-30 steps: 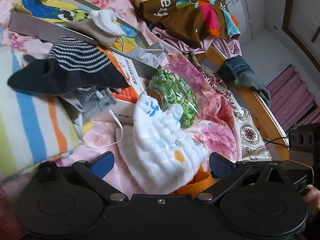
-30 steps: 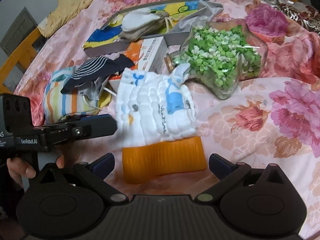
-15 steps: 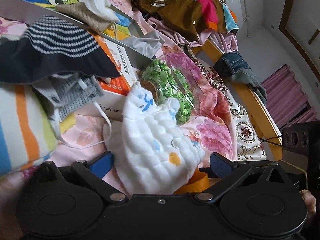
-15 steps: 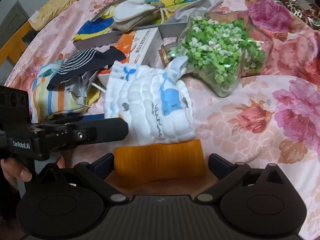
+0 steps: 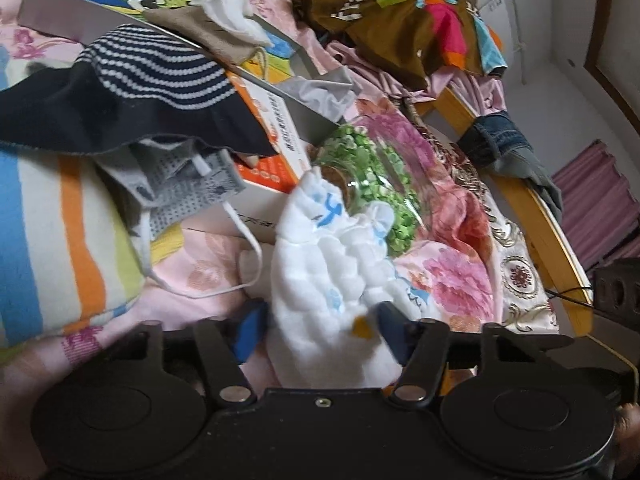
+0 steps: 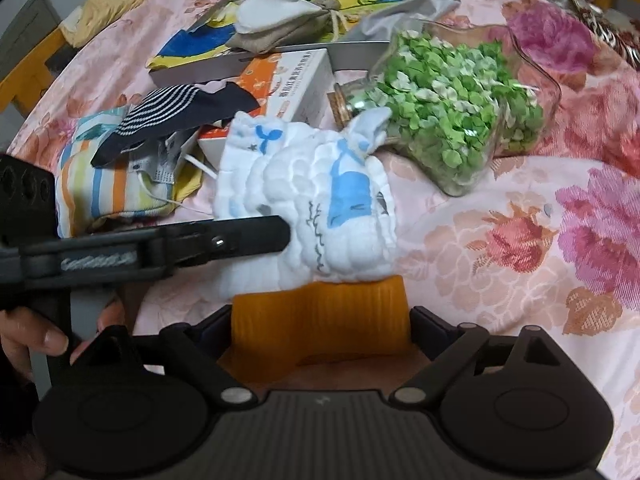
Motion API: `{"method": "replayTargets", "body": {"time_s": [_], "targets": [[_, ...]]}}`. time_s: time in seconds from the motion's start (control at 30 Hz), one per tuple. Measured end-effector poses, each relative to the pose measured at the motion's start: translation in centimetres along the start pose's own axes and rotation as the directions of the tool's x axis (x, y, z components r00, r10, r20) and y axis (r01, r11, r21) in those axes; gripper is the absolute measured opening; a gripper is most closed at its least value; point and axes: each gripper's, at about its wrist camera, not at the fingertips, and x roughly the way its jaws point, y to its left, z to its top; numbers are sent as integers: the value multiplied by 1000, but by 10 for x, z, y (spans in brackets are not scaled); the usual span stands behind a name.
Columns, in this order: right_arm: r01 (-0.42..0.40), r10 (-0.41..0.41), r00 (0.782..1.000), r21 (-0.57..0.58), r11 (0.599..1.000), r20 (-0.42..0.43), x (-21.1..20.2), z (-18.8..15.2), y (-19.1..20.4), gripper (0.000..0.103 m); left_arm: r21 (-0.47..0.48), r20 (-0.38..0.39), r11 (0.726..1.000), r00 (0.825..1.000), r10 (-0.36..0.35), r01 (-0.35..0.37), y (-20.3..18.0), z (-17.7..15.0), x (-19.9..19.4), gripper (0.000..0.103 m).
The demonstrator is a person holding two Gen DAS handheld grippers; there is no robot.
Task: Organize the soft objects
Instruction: 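Grasp the white quilted cloth with the left gripper while the right gripper grasps the orange piece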
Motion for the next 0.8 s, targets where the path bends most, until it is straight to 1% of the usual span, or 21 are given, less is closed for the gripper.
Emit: {"method": "replayTargets", "body": {"time_s": [0.07,0.13,0.17,0.27,0.37,0.47,0.57,0.67,0.73,0.77,0.8], "targets": [[4,-4,1000,-6,1000,1,0,0,1,92,-3,1,1000,1000,13,-13,0,0,0,51],[5,-5,1000,-6,1000,8,-1,0,1,90,-10,-1,1000,1000,9,-9,0,0,0,44],[6,-6,1000,-6,1000,10,-2,-1,1,90,-12,-1,1000,1000,6,-6,0,0,0,39],[20,-20,1000,-14,1000,20,-4,-1,2,88,-15,12,1000,1000,10,-10,-2,-2,-2,28],[41,-39,999,-50,998,35,-6,-3,8,84,1,19,1000,999,29,-29,-6,-3,-4,21],[60,-56,997,-88,994,51,-9,-5,14,81,30,32,998,998,51,-52,-14,-4,-8,18],[62,-55,996,-100,993,63,-11,-5,16,75,69,47,994,996,81,-84,-22,-5,-12,16],[57,-49,995,-95,994,86,-15,-6,16,66,97,59,990,993,101,-106,-30,-5,-17,15],[53,-44,994,-94,994,101,-18,-7,16,57,110,72,986,990,118,-125,-35,-6,-22,14],[52,-42,993,-94,994,107,-19,-7,15,54,116,78,984,989,124,-133,-38,-6,-24,14],[49,-39,993,-92,995,116,-21,-7,15,49,124,86,982,987,135,-145,-41,-7,-27,14]]}}
